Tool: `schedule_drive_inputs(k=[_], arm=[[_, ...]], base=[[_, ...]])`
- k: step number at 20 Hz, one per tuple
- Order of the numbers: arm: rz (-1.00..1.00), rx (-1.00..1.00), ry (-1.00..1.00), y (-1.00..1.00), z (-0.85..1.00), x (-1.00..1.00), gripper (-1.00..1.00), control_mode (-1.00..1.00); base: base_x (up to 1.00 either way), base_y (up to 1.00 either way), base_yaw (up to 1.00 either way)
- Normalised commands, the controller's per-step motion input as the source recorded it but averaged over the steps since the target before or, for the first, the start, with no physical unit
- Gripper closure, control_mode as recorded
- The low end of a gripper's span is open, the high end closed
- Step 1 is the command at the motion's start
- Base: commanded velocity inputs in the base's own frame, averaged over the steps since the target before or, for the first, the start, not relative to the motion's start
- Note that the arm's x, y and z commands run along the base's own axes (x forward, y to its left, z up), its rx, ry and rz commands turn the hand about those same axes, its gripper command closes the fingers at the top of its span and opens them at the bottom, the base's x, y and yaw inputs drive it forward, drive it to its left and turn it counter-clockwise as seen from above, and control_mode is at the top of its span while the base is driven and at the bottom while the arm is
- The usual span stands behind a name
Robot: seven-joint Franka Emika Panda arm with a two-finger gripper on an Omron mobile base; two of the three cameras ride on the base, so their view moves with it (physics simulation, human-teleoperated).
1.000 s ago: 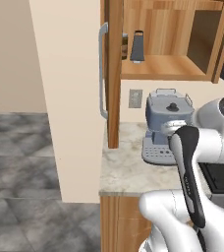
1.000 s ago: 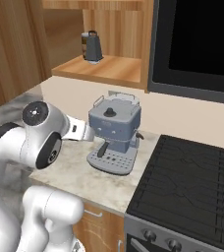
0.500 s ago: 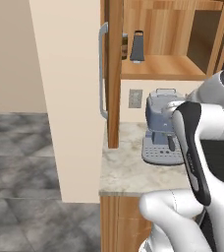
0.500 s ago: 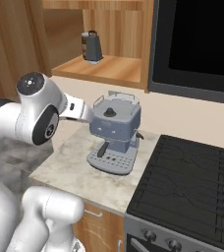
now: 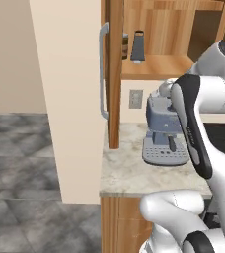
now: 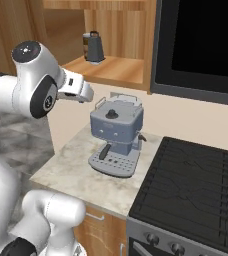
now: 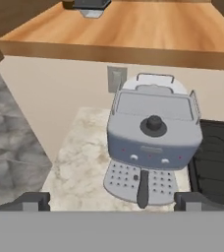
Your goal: Pick the cheese from the fridge and the cheese grater from the cabinet and place them next to the salad bowl.
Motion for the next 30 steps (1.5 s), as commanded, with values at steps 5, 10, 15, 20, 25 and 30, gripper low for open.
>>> schedule_drive_inputs(k=[5,10,15,20,25,30], arm=[[0.02,0.00,0.02,0.00,0.43,0.26,-1.00,-1.00],[0.10,-0.02,-0.19,0.01,0.03,0.34,-1.00,-1.00],[0.02,0.00,-0.15,0.12,0.11,0.41,-1.00,-1.00],[0.00,0.00,-0.08,0.13,0.17,0.44,-1.00,-1.00],[0.00,0.00,0.00,0.10,0.37,0.44,-1.00,-1.00],[0.00,0.00,0.00,0.09,0.21,0.46,-1.00,-1.00]], base=[[0.00,0.00,0.00],[0.00,0.00,0.00],[0.00,0.00,0.00],[0.00,0.00,0.00],[0.00,0.00,0.00],[0.00,0.00,0.00]])
